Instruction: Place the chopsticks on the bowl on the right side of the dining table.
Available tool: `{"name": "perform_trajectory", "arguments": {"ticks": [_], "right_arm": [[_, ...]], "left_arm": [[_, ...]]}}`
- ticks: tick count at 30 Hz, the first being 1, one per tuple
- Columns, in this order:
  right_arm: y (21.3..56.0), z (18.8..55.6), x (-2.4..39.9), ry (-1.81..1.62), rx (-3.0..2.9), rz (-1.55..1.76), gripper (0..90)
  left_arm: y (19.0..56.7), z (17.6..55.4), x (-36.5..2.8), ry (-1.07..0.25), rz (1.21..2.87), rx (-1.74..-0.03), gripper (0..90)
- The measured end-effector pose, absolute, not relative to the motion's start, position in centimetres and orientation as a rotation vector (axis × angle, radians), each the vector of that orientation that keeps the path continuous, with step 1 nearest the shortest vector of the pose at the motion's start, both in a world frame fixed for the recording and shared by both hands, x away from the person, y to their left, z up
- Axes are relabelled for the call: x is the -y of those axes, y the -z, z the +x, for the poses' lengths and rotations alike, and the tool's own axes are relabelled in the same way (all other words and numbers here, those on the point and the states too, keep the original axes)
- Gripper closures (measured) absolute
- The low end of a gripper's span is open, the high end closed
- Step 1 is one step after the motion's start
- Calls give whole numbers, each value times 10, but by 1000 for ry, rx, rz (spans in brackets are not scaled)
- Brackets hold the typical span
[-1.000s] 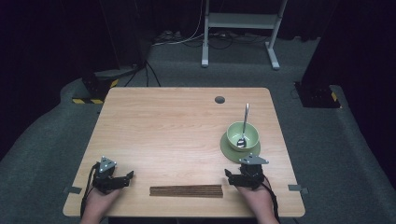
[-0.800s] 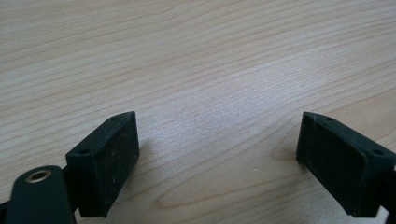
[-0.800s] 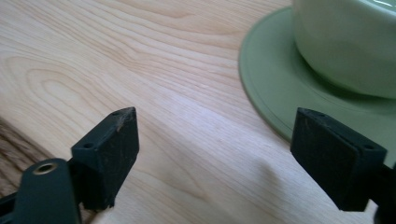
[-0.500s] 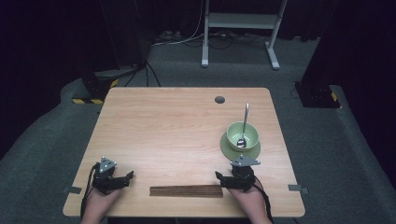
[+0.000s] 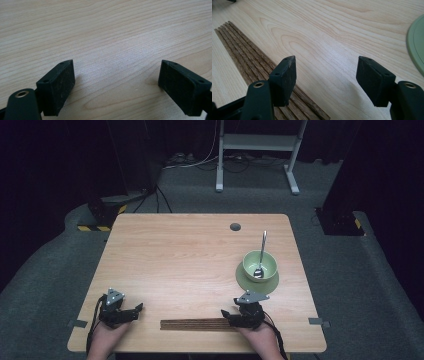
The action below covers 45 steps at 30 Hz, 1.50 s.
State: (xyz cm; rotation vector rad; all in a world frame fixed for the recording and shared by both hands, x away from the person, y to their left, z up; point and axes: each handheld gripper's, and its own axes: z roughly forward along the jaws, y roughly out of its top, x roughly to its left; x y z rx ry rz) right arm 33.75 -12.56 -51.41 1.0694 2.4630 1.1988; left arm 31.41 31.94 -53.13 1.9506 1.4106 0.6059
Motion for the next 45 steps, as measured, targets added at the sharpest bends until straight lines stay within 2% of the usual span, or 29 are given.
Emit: {"name": "perform_trajectory", "arguments": {"ticks": [20, 33, 45], "right_arm": [[519, 327, 112, -1198, -2511, 953, 326], [521, 327, 110, -1185, -2533, 939, 402], [523, 328, 112, -1154, -2535, 956, 433]], "left_arm": [[531, 313, -320, -611, 1941, -1422, 149], [531, 313, -320, -612, 1939, -1422, 153], [531, 313, -320, -612, 1939, -1422, 153]]}}
